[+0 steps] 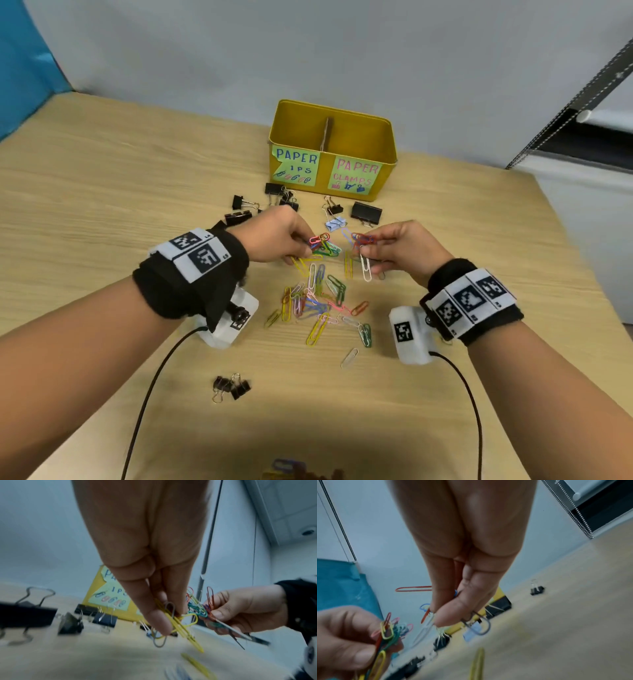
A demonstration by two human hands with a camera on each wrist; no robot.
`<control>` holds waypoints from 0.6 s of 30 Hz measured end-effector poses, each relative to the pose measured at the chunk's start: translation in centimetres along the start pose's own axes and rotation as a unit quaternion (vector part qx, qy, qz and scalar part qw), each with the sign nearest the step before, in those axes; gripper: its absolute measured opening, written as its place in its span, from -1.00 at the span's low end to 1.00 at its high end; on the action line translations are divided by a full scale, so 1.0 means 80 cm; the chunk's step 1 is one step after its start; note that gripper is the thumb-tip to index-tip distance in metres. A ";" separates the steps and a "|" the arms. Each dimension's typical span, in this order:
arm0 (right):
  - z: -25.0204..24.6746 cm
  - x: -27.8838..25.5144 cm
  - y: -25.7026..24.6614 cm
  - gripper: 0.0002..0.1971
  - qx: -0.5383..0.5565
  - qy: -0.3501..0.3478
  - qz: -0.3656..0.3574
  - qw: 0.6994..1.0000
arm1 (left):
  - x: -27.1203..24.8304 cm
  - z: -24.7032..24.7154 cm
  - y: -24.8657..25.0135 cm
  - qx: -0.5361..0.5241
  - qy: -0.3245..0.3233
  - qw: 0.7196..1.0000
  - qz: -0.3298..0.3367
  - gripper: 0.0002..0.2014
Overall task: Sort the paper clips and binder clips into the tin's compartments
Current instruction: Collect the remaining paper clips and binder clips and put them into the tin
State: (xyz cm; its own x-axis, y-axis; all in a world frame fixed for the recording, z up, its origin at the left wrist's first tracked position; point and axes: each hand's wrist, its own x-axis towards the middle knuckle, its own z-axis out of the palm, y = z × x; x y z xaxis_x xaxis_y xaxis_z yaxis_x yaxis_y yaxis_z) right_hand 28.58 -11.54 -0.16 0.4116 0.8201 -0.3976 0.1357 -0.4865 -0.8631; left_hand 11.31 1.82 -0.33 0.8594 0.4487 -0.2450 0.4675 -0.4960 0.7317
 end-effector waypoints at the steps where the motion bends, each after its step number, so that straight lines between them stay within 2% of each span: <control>1: -0.003 0.003 -0.013 -0.76 0.026 -0.002 -0.013 1.000 | 0.003 -0.008 0.002 -0.034 0.008 0.999 -0.003 -0.81; 3: -0.008 0.012 -0.046 -0.75 0.076 0.007 -0.041 0.996 | 0.012 -0.031 0.011 -0.087 0.045 0.995 0.000 -0.82; 5: -0.011 0.025 -0.085 -0.84 0.115 0.022 -0.074 0.990 | 0.025 -0.061 0.024 -0.101 0.103 0.989 0.013 -0.82; 6: -0.011 0.033 -0.105 -0.88 0.134 0.025 -0.088 0.987 | 0.033 -0.076 0.030 -0.100 0.141 0.985 0.022 -0.81; 9: -0.002 0.070 -0.157 -0.81 0.178 0.057 -0.114 0.976 | 0.069 -0.117 0.043 -0.080 0.259 0.962 0.019 -0.81; 11: 0.012 0.097 -0.179 -0.78 0.178 0.075 -0.114 0.974 | 0.092 -0.133 0.045 -0.055 0.304 0.951 -0.005 -0.82; 13: 0.028 0.126 -0.189 -0.74 0.154 0.088 -0.095 0.980 | 0.105 -0.136 0.043 -0.011 0.314 0.949 -0.037 -0.77; 15: 0.040 0.150 -0.188 -0.78 0.103 0.106 -0.075 0.986 | 0.111 -0.131 0.037 0.041 0.296 0.952 -0.065 -0.73; 16: 0.045 0.156 -0.188 -0.86 0.058 0.106 -0.071 0.990 | 0.111 -0.127 0.035 0.057 0.285 0.954 -0.077 -0.74; 18: 0.051 0.159 -0.190 -0.77 -0.058 0.088 -0.064 0.992 | 0.105 -0.122 0.033 0.068 0.277 0.954 -0.092 -0.83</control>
State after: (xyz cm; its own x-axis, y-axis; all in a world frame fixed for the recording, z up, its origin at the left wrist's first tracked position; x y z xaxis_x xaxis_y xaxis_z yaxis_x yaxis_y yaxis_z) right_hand 28.06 7.52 6.62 0.5346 0.8168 -0.2169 0.2963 -0.4215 -0.8571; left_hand 17.77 11.58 5.77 0.5369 0.8426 0.0408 0.6543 -0.4465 0.6104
